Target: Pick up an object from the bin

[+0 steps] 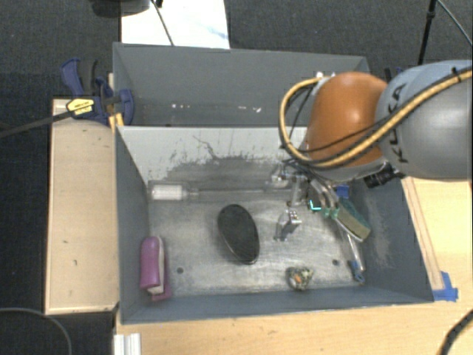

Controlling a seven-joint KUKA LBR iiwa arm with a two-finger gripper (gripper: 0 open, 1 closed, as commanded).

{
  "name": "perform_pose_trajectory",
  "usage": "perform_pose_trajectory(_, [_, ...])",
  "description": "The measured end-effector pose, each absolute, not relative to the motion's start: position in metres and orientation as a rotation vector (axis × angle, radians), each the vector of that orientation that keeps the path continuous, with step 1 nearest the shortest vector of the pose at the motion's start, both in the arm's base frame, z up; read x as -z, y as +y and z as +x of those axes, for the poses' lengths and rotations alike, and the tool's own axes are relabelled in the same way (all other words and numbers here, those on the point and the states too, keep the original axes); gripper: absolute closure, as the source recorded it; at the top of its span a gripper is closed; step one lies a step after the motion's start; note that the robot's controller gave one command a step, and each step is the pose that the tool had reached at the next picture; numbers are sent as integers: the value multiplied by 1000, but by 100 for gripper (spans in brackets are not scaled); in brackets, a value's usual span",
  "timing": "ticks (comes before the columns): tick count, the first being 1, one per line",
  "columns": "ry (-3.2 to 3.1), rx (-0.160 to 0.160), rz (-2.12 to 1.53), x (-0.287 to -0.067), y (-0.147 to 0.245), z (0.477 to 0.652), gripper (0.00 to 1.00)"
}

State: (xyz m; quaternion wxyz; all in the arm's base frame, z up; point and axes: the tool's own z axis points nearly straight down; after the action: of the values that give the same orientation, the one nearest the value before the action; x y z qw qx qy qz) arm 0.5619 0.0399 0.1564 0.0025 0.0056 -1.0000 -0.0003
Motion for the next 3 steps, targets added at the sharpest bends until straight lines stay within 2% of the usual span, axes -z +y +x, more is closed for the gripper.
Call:
perform_pose_trajectory(1, [-2985, 2, 1005, -73, 121, 575, 0])
perform_pose_trajectory(2, [-2655, 3, 1681, -101, 143, 488, 0])
perform_pose_trajectory(3, [-2330, -5, 2114, -100, 92, 545, 0])
